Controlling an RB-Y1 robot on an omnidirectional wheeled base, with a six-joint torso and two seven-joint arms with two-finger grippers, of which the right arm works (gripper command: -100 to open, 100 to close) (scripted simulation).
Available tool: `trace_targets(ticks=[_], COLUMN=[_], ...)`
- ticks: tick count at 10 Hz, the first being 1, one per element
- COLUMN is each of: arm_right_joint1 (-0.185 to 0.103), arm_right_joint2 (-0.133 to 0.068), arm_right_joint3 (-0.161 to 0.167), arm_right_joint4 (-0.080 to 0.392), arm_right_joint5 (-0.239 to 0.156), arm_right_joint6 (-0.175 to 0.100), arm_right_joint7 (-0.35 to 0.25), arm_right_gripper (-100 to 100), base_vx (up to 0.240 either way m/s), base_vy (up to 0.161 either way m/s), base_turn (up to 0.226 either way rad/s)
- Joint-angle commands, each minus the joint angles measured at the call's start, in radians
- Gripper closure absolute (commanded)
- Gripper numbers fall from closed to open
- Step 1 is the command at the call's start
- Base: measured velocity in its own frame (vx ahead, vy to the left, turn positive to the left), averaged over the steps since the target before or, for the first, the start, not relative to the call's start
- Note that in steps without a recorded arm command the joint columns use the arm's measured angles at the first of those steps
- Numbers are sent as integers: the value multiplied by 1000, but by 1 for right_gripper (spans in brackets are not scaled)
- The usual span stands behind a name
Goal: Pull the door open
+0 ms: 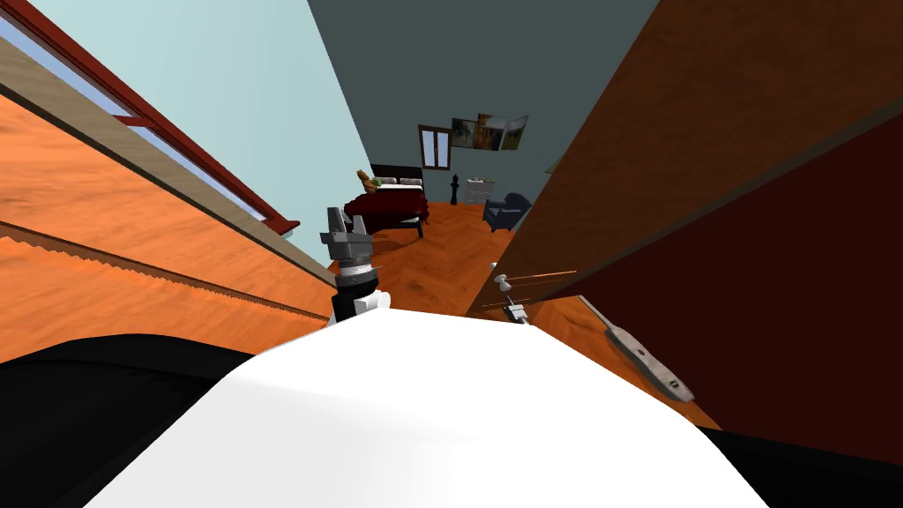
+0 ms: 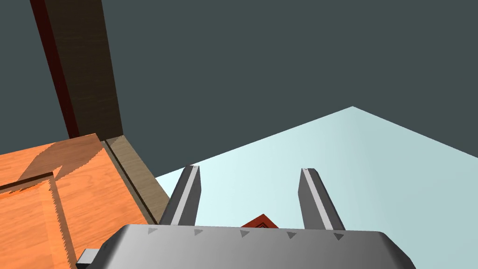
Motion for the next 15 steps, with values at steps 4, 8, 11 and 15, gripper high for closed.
trace_targets(ticks=[4, 8, 11, 15], arm_right_joint1=[21, 2, -4, -4], arm_right_joint2=[-19, -30, -31, -31], arm_right_joint3=[-29, -67, -70, -70], arm_right_joint4=[-8, 34, 42, 42], arm_right_joint5=[3, -36, -39, -39], arm_right_joint6=[-17, -7, -5, -5], arm_right_joint7=[24, 42, 43, 43], arm_right_gripper=[-100, -100, 100, 100], base_vx=[-105, 173, 87, -19], base_vy=[-6, 23, -6, -1], base_turn=[11, 210, 85, 0])
